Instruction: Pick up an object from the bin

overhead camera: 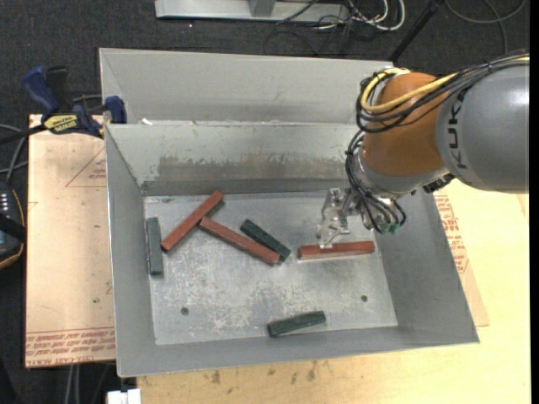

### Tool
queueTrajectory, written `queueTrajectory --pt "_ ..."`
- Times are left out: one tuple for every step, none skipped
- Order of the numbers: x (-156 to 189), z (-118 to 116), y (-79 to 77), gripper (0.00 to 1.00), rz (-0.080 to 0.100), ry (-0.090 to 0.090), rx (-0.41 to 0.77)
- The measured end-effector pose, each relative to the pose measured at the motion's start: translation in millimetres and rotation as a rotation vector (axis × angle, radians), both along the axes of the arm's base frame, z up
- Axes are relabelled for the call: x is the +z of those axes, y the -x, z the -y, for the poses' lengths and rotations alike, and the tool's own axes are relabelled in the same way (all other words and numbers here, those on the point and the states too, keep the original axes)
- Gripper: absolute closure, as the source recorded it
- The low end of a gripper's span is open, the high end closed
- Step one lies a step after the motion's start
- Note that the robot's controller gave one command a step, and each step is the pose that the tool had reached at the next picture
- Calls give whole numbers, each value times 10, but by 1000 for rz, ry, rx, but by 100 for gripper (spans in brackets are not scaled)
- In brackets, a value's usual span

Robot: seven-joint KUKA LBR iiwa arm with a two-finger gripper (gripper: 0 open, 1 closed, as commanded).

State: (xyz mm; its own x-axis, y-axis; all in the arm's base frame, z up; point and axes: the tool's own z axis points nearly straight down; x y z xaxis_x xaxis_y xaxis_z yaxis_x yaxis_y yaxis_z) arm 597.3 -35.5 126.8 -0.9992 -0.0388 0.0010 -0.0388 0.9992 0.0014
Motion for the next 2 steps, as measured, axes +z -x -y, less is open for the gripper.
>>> queueTrajectory --pt "-105 -926 45 0 1 -1 79" --pt "-101 -909 41 0 2 0 77"
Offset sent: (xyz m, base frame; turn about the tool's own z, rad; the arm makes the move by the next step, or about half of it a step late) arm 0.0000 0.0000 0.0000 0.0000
